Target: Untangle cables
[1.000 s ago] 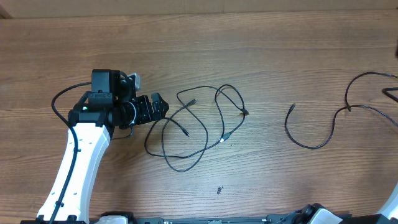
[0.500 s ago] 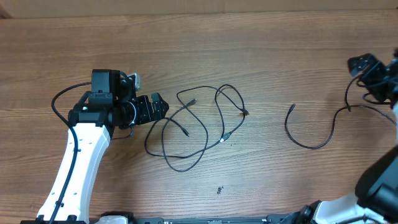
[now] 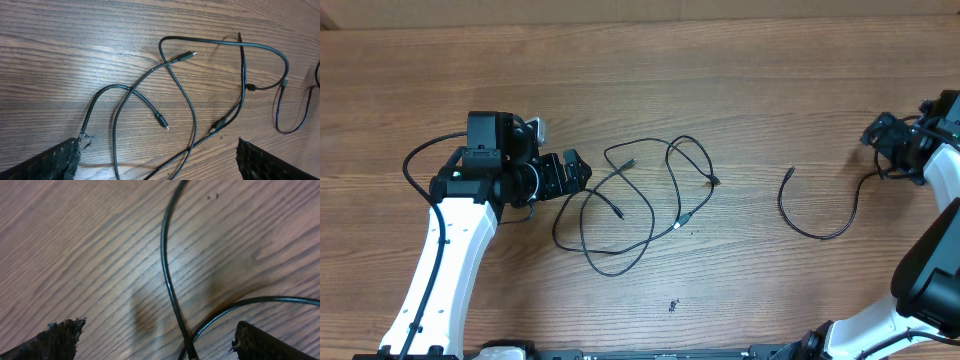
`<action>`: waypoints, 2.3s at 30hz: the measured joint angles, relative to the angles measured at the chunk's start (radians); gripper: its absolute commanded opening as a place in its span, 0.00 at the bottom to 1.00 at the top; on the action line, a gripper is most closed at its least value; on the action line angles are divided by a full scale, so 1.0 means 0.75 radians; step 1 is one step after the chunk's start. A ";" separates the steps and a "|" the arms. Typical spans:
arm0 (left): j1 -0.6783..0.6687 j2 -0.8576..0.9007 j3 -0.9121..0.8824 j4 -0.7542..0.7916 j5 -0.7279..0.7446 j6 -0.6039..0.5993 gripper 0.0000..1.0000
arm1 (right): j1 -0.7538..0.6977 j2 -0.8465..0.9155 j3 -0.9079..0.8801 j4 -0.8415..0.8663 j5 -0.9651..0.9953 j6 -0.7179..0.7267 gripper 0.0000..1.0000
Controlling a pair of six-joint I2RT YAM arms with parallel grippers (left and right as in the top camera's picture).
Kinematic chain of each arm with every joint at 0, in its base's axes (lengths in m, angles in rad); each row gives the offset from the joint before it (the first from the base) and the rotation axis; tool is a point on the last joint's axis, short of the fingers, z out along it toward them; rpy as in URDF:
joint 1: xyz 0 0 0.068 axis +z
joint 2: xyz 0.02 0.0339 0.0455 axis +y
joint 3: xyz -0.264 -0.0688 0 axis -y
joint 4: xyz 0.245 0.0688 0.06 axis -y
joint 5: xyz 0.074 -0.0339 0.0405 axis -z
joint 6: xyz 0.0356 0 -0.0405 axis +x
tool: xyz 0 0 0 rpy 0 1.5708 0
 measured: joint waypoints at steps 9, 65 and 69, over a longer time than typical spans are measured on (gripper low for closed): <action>0.000 0.000 0.000 0.000 0.000 0.000 1.00 | 0.000 0.024 -0.062 0.053 0.026 0.000 0.61; 0.000 0.000 0.000 0.000 0.000 0.000 1.00 | 0.165 -0.130 -0.044 -0.634 -0.263 -0.021 0.50; 0.000 0.000 0.000 -0.001 0.000 0.000 1.00 | 0.166 -0.130 -0.044 -0.629 -0.261 -0.029 0.73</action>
